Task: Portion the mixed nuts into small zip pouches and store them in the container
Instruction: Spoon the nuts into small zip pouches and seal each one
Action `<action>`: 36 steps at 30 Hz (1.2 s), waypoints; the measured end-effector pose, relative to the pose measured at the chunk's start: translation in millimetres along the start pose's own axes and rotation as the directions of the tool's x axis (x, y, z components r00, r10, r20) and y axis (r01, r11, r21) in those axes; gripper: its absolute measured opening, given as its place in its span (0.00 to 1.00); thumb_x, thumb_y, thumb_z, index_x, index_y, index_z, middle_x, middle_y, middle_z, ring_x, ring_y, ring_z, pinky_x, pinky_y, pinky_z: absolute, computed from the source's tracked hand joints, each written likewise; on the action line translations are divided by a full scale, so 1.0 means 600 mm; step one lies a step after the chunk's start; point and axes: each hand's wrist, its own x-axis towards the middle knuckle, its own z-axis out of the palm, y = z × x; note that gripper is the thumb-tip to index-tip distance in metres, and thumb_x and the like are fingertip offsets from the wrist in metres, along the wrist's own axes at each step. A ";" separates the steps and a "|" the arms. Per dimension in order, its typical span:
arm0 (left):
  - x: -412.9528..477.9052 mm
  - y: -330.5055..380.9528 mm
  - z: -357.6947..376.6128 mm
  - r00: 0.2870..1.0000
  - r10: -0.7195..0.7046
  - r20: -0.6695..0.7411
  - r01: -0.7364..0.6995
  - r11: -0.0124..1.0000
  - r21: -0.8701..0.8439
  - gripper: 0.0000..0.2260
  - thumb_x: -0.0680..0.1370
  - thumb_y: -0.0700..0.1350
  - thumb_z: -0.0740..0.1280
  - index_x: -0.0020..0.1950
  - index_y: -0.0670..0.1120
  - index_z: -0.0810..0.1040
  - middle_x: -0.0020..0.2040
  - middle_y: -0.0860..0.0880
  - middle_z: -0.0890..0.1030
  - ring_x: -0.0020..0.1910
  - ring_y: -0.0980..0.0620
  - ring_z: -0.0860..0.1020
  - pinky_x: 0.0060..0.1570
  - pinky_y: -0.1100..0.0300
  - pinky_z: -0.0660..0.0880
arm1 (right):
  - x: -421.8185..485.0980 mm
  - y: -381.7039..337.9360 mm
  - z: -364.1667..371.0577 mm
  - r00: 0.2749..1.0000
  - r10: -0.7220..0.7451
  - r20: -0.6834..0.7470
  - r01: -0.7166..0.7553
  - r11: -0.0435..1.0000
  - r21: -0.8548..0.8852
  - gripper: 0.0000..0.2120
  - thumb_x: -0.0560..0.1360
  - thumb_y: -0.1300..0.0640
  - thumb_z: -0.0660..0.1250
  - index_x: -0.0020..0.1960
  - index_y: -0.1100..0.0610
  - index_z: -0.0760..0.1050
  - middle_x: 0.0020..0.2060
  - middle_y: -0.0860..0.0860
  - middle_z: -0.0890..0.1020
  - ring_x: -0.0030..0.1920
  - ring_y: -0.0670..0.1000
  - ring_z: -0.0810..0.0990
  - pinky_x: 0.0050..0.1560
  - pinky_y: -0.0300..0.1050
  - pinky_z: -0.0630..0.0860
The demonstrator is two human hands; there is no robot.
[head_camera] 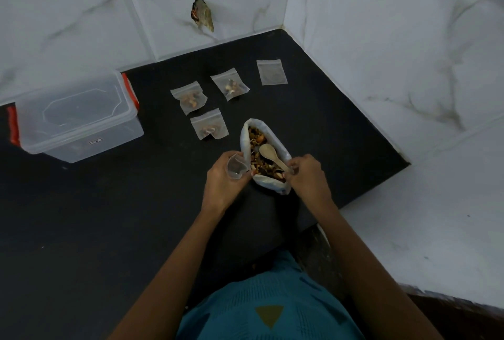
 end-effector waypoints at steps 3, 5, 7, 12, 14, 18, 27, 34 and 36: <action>0.001 -0.001 0.000 1.000 -0.020 0.015 0.020 1.000 0.002 0.20 0.71 0.43 0.72 0.61 0.49 0.72 0.54 0.54 0.76 0.51 0.60 0.75 0.46 0.72 0.70 | 0.009 0.003 -0.004 1.000 -0.010 -0.004 0.011 0.995 0.097 0.13 0.75 0.61 0.66 0.59 0.58 0.76 0.55 0.53 0.77 0.47 0.46 0.76 0.41 0.33 0.71; 0.002 -0.001 0.001 0.999 -0.039 0.022 0.039 0.999 0.009 0.20 0.71 0.43 0.72 0.62 0.48 0.71 0.55 0.52 0.77 0.52 0.59 0.75 0.48 0.69 0.71 | 0.014 0.003 -0.010 1.000 0.008 -0.021 -0.003 0.972 0.233 0.12 0.74 0.63 0.67 0.57 0.58 0.78 0.51 0.52 0.79 0.44 0.43 0.76 0.37 0.29 0.70; 0.006 0.001 0.003 0.999 -0.051 0.018 0.050 0.999 0.012 0.21 0.71 0.43 0.72 0.62 0.48 0.72 0.56 0.50 0.78 0.52 0.58 0.75 0.49 0.67 0.72 | 0.019 0.001 -0.012 0.998 0.028 -0.057 -0.006 0.937 0.348 0.11 0.74 0.63 0.67 0.56 0.57 0.79 0.48 0.49 0.79 0.44 0.42 0.76 0.36 0.28 0.70; 0.016 0.013 0.003 0.997 -0.078 0.003 0.078 0.997 0.016 0.20 0.72 0.44 0.71 0.63 0.48 0.71 0.56 0.50 0.78 0.52 0.57 0.76 0.50 0.63 0.73 | 0.026 -0.011 0.002 0.994 0.025 -0.104 0.027 0.879 0.476 0.09 0.74 0.61 0.67 0.54 0.57 0.79 0.46 0.45 0.78 0.46 0.40 0.76 0.40 0.29 0.72; 0.019 0.021 0.000 0.997 -0.079 0.007 0.079 0.997 0.026 0.19 0.73 0.45 0.71 0.62 0.48 0.71 0.54 0.53 0.77 0.52 0.57 0.75 0.50 0.62 0.72 | 0.026 -0.010 0.002 0.990 0.020 -0.143 0.053 0.869 0.492 0.09 0.73 0.61 0.68 0.53 0.57 0.79 0.45 0.46 0.79 0.44 0.40 0.76 0.40 0.29 0.72; 0.015 0.031 -0.010 0.995 -0.096 0.040 0.094 0.995 0.034 0.18 0.73 0.46 0.70 0.62 0.48 0.71 0.53 0.53 0.75 0.52 0.57 0.74 0.49 0.62 0.71 | 0.023 -0.005 -0.017 0.967 -0.016 -0.254 0.136 0.876 0.463 0.06 0.74 0.61 0.67 0.50 0.56 0.79 0.44 0.49 0.79 0.43 0.41 0.76 0.43 0.31 0.72; -0.002 0.033 -0.002 0.978 -0.145 0.153 0.137 0.989 0.057 0.18 0.72 0.45 0.71 0.59 0.50 0.71 0.58 0.49 0.76 0.53 0.56 0.72 0.51 0.61 0.70 | 0.005 0.007 -0.032 0.948 -0.239 -0.209 0.282 0.937 0.208 0.07 0.76 0.63 0.64 0.51 0.62 0.78 0.43 0.50 0.78 0.39 0.41 0.75 0.40 0.27 0.71; -0.009 0.030 0.005 0.980 -0.135 0.148 0.123 0.989 0.084 0.16 0.72 0.45 0.71 0.58 0.50 0.71 0.58 0.49 0.76 0.52 0.57 0.72 0.47 0.64 0.69 | 0.000 0.007 -0.025 0.970 -0.130 -0.205 0.199 0.909 0.366 0.07 0.76 0.62 0.63 0.50 0.62 0.78 0.41 0.52 0.79 0.37 0.41 0.75 0.38 0.32 0.73; -0.011 0.029 0.005 0.979 -0.145 0.143 0.136 0.988 0.069 0.15 0.72 0.45 0.71 0.57 0.50 0.72 0.57 0.50 0.76 0.52 0.57 0.72 0.45 0.66 0.69 | -0.001 0.009 -0.029 0.968 -0.127 -0.217 0.204 0.901 0.382 0.05 0.76 0.63 0.64 0.48 0.62 0.79 0.37 0.51 0.79 0.35 0.41 0.75 0.37 0.32 0.73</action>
